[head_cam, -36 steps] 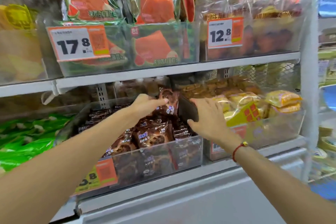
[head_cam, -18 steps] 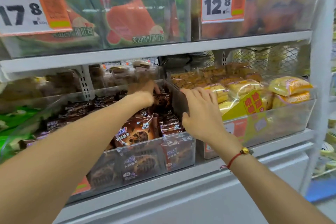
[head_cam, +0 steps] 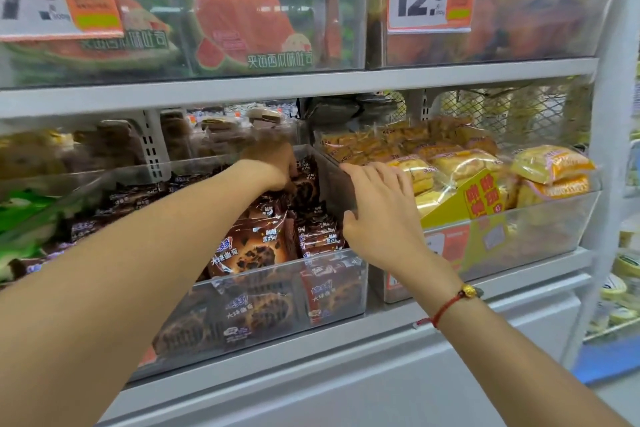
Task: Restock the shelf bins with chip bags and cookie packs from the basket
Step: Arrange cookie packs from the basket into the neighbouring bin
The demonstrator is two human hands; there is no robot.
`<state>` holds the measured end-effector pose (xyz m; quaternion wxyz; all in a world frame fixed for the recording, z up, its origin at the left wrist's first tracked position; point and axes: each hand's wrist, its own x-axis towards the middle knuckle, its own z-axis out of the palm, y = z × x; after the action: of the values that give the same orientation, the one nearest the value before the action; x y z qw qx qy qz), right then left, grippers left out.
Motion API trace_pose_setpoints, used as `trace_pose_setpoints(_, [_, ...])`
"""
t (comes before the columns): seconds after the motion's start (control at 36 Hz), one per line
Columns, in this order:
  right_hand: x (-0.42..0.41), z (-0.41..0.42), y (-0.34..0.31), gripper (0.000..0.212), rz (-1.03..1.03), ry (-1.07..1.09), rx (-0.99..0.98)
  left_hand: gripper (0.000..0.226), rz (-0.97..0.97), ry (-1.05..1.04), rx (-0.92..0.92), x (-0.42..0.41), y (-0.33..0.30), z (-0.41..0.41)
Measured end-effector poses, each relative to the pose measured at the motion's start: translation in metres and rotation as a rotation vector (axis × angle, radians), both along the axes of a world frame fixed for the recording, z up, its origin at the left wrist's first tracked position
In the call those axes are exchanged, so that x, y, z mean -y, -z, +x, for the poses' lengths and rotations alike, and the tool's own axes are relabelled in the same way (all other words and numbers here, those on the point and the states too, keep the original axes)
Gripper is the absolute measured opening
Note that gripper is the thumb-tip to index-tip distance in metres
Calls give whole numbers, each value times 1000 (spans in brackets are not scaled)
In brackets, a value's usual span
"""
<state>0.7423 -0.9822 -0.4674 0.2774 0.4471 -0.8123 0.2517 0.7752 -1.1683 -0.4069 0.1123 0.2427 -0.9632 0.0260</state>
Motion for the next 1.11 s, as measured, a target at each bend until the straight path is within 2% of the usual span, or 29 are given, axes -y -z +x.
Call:
trace_pose_setpoints(0.17, [0,1,0,62,-11,-1,15,27,8,41,79,-3,-13,-7])
trace_pose_setpoints(0.31, [0,1,-1,61,-20,-8,18,22,-176,103,-10,2,-7,5])
trace_pose_setpoints(0.47, [0,0,1,62,-21,-4,29,29,-97,96,-27,10,3,12])
trace_pose_setpoints(0.56, [0,0,1,62,-16,-10,28,32,89,117,-4,7,1,12])
trace_pose_setpoints(0.64, [1,-1,0,61,-10,-6,23,39,167,118,17,0,1,18])
trace_pose_setpoints(0.69, [0,-1,-1,60,8,-5,30,39,182,96,-30,-3,3,26])
trace_pose_setpoints(0.78, [-3,-2,-4,61,73,-2,40,33,209,70,-202,-12,6,46])
trace_pose_setpoints(0.89, [-7,-2,-15,64,197,5,48,27,111,74,-393,-46,9,84])
trace_pose_setpoints(1.0, [-17,7,-19,67,314,28,-28,25,95,120,-446,-80,12,121])
trace_pose_setpoints(1.11, [-40,36,-10,61,149,6,-36,25,109,164,-500,-115,17,155])
